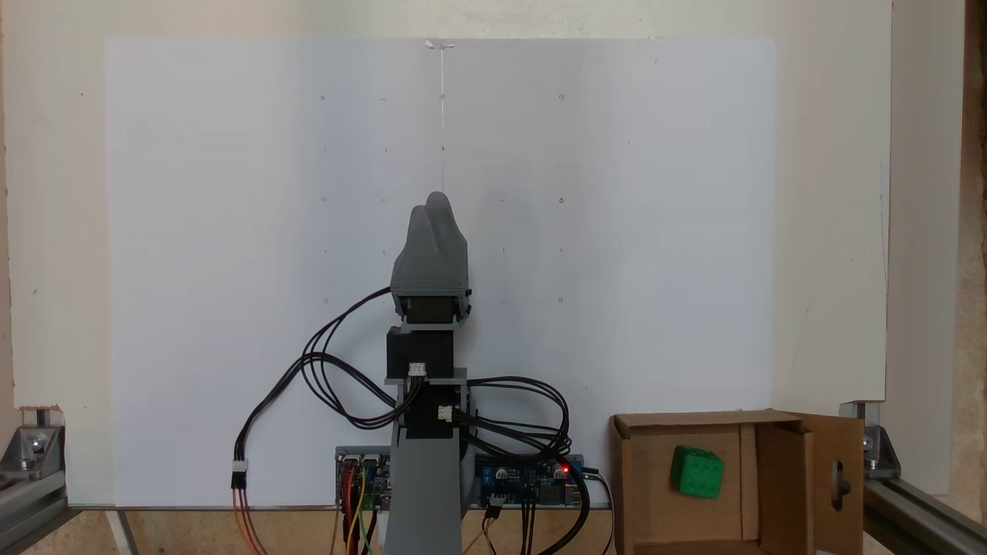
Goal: Grasp a green dice and put it in the bin.
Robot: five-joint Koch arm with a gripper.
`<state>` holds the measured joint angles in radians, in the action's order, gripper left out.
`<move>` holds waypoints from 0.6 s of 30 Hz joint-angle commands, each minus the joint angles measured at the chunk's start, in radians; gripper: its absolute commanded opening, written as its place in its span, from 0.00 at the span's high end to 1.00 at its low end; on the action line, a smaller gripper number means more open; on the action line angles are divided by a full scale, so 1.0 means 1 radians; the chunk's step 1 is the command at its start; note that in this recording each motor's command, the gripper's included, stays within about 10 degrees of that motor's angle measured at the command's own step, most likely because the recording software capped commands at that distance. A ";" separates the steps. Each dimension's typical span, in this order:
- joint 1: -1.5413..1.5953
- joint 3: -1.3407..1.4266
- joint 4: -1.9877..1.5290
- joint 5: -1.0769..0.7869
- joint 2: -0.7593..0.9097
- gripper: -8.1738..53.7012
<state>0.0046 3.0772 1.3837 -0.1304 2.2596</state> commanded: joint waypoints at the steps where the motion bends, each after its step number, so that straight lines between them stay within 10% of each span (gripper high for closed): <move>1: 0.003 0.051 0.063 0.037 0.106 0.15; 18: 0.023 0.051 0.063 0.038 0.106 0.15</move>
